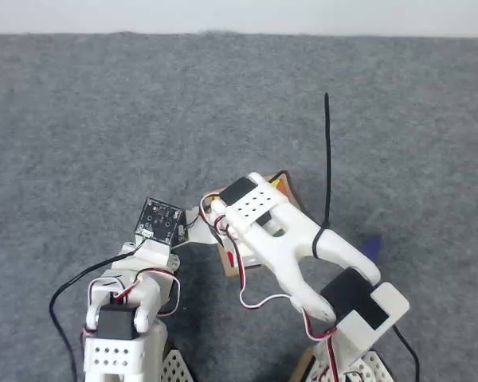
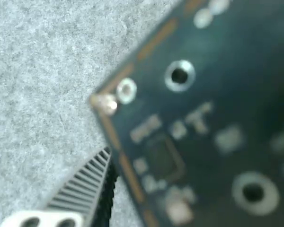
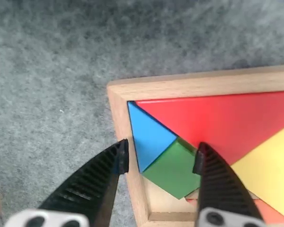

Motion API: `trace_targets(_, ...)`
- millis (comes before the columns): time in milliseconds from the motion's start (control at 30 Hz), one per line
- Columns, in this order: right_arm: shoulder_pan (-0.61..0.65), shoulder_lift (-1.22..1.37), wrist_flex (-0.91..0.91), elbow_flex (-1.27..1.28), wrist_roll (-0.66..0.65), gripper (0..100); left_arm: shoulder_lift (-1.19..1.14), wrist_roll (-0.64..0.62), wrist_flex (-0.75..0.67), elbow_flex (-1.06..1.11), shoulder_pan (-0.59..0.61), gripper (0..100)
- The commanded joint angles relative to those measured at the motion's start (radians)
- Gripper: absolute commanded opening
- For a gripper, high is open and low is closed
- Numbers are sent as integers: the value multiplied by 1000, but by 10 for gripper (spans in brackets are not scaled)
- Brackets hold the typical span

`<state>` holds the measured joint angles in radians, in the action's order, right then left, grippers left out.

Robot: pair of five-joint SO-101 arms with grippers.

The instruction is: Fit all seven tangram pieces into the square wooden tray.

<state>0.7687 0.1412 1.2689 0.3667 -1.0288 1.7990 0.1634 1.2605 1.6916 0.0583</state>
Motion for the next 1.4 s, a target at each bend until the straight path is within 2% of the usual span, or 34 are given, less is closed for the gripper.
trace_targets(0, -54, -21, 7, -40, 15, 214, 17, 8, 3, -10, 5, 22)
trace_targets(200, -196, -22, 7, -110, 149, 116, 17, 8, 3, -10, 5, 22)
trace_targets(467, -366, -99, 5, -132, 341, 80, 17, 8, 3, -10, 5, 22)
trace_targets(567, -418, -251, 5, -32, 379, 81, 17, 8, 3, -10, 5, 22)
trace_targets(700, -493, -526, 5, 230, 450, 84, 17, 8, 3, -10, 5, 22)
trace_targets(867, -684, -802, 12, 474, 496, 85, 17, 8, 3, -10, 5, 22)
trace_targets(933, -748, -835, 62, 502, 497, 110, 17, 8, 3, -10, 5, 22)
trace_targets(1033, -811, -817, 150, 509, 499, 213, 17, 8, 3, -10, 5, 22)
trace_targets(1133, -826, -785, 139, 509, 489, 291, 17, 8, 3, -10, 5, 22)
trace_targets(1367, -825, -610, 15, 506, 542, 302, 17, 8, 3, -10, 5, 22)
